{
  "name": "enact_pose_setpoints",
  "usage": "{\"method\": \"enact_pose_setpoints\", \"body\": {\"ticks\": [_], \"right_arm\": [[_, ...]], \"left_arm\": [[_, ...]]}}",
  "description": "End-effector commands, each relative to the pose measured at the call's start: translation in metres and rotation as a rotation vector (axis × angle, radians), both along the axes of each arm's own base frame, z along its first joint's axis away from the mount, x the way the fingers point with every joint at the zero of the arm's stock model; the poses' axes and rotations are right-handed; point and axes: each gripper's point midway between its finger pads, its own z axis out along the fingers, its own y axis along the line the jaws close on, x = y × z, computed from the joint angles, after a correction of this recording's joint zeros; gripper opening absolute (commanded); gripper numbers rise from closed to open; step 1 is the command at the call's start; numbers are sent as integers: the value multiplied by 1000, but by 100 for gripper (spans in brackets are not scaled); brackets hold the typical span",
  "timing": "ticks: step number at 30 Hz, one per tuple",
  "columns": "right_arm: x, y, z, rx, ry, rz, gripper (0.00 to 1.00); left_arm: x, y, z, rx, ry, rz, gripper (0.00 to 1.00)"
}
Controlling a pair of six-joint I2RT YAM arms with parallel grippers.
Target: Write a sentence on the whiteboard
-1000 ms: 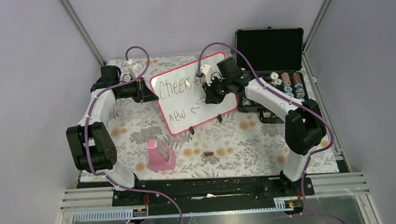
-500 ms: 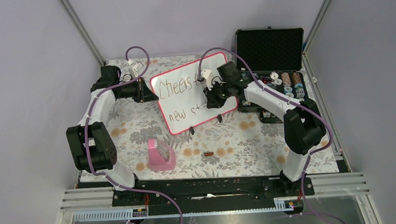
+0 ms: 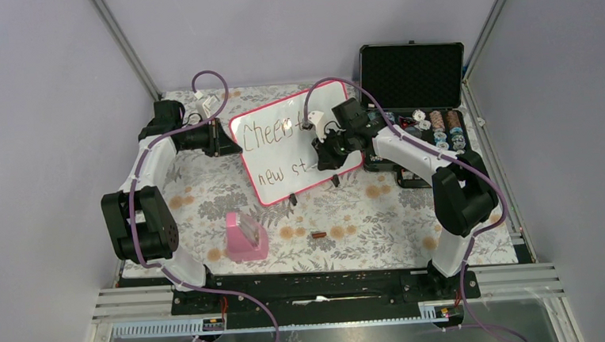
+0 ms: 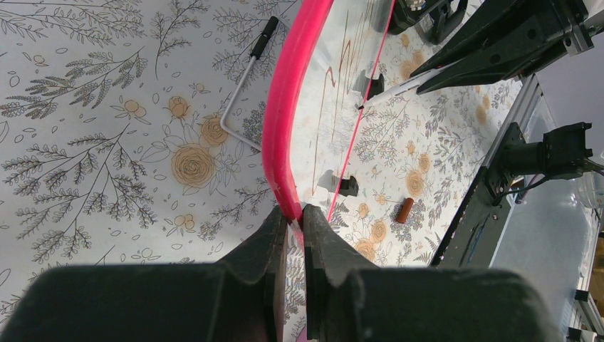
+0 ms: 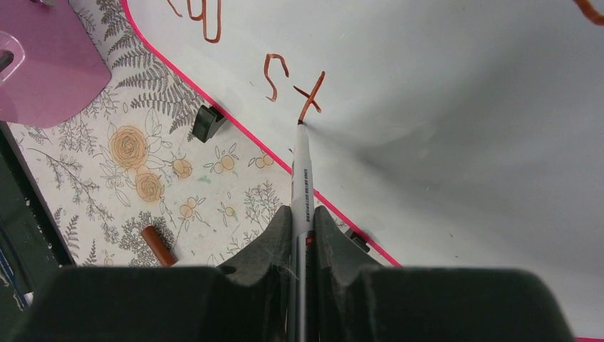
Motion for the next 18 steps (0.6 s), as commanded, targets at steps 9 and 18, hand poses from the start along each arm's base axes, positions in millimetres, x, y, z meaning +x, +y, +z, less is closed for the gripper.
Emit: {"method": "enact_pose_setpoints", "body": {"ticks": [9,18], "right_arm": [[16,-7,13,-29,-98,-15,0],[23,-13,21,-30,-119,-34,0]], "left_arm": [[13,0,25,32,-147,-16,0],[13,0,24,33,-146,-16,0]]}}
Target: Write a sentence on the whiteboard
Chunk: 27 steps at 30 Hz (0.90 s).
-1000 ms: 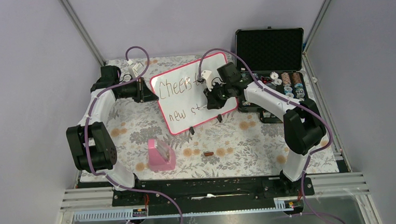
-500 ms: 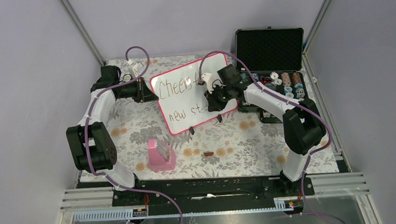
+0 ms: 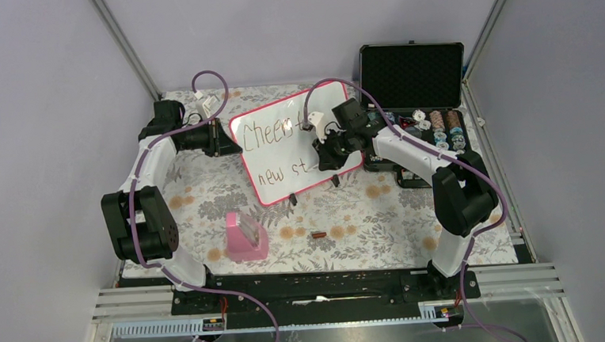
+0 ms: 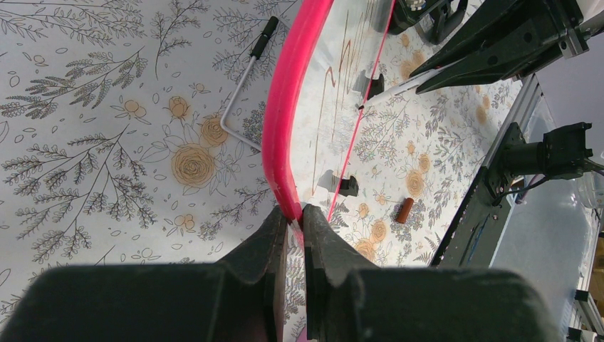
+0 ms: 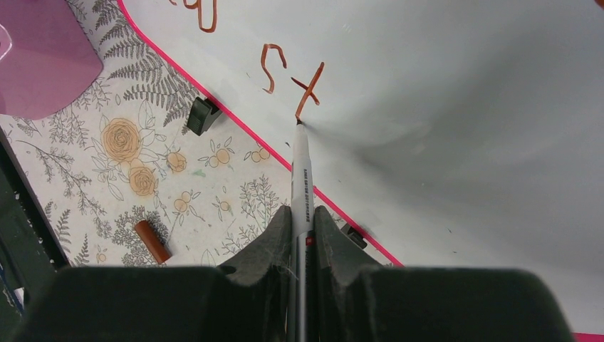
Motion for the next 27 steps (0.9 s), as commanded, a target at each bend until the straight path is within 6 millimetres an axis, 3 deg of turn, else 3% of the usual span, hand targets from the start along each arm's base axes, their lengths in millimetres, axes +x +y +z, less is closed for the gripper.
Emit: {"method": "enact_pose_setpoints", "body": {"ticks": [1,14,23,27], "right_arm": [[24,-9,26,-7,-116,-42,0],[31,-7,40,9,-137,-46,0],[10,-1,66,80,-104,2,0],[9,-6,64,64,-111,-7,0]], "left_arm": [[13,0,24,33,-146,-15,0],[13,0,26,31,-149,-15,0],[13,-1,28,28,-152,-18,0],[13,-1,27,28,-152,-20,0]]}}
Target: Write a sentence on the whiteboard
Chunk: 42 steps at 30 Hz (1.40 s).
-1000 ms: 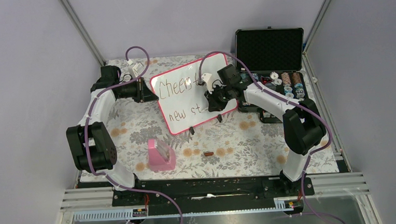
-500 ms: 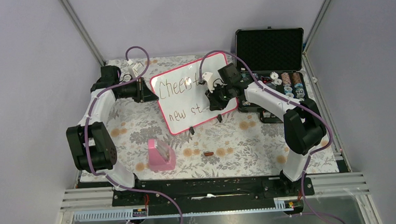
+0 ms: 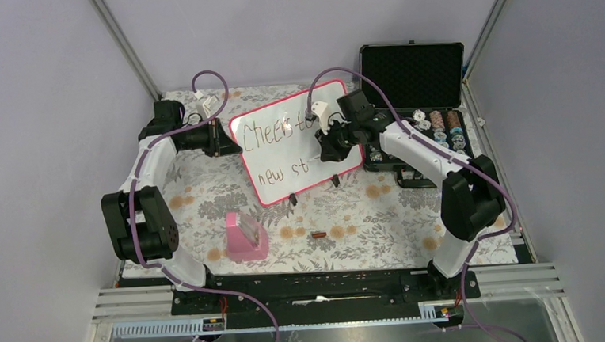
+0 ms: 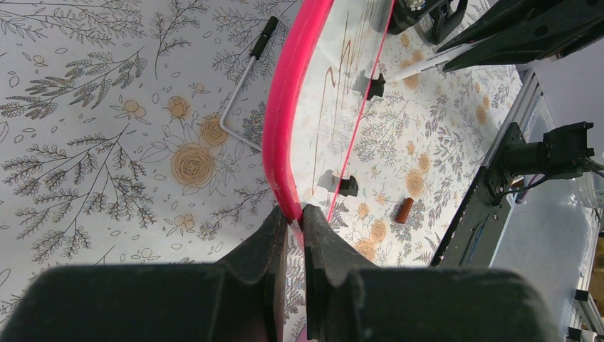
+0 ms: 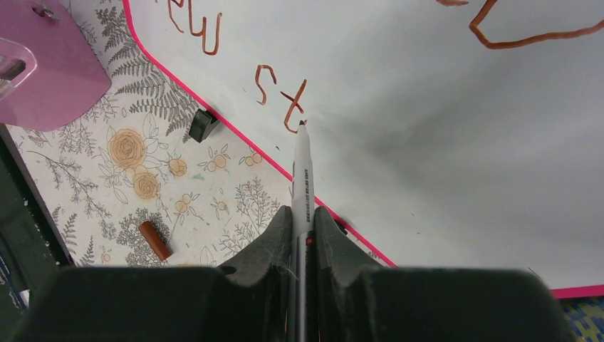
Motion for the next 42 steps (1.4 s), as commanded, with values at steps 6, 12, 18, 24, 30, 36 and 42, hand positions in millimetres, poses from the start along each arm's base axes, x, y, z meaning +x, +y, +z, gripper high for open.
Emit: {"method": "enact_pose_setpoints", "body": {"ticks": [6,12,18,24,30,36,42], "right_arm": [[5,-7,21,23,-45,-6,0],[8,-9,16,25,-39,-18,0],[8,-10,16,50,-14,-23,0],[8,-7,17,82,-10,-36,0],[11,-5,18,112,-2,-47,0],[9,-4,15,149,11,-61,0],[10,-3,12,170,4,-72,0]], "left_arm": [[12,-1,27,30,-155,-20,0],[11,-1,25,38,-150,-24,0],[10,-2,22,47,-151,-29,0],[9,-3,19,60,-153,-32,0],[9,-3,18,61,-153,-35,0],[8,-3,18,67,-157,-35,0],[8,-3,17,67,-154,-36,0]]}}
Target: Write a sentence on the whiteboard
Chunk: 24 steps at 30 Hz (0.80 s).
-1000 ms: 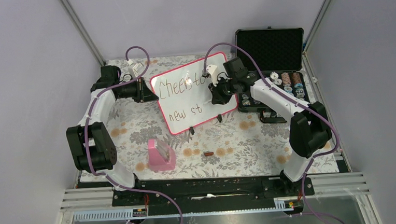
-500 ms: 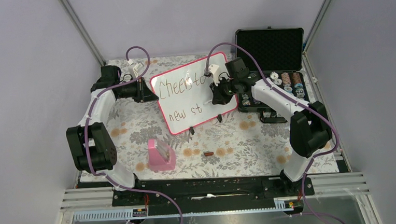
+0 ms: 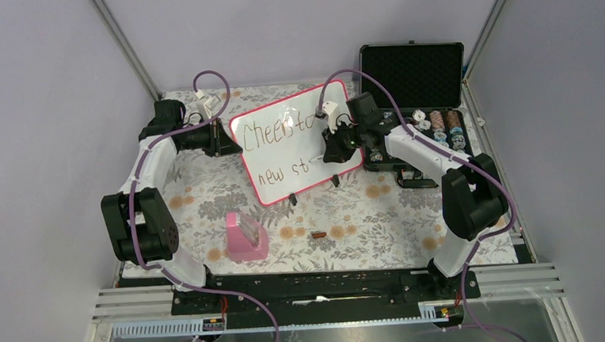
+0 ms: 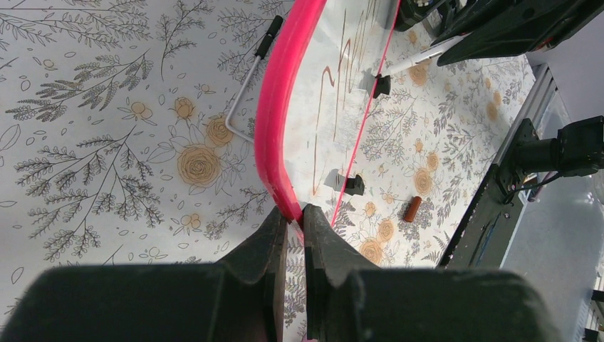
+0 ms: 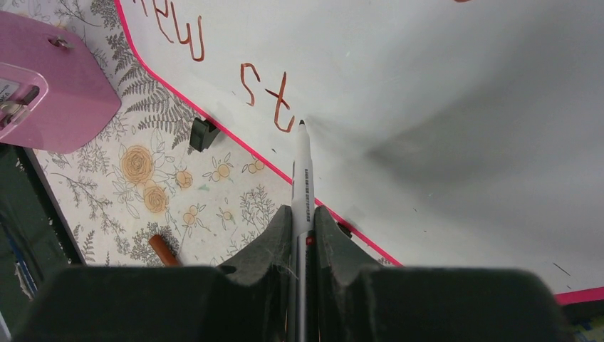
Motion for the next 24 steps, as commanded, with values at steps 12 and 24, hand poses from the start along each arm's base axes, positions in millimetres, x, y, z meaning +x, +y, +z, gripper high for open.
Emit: {"method": "enact_pose_setpoints", "body": {"ticks": [12,24], "right_arm": [[9,8,21,77,-61,-7,0],[11,0,18,39,-84,-25,0]], "left_arm": [[8,-3,17,46,-136,-34,0],[8,-4,17,45,-135,-35,0]]}}
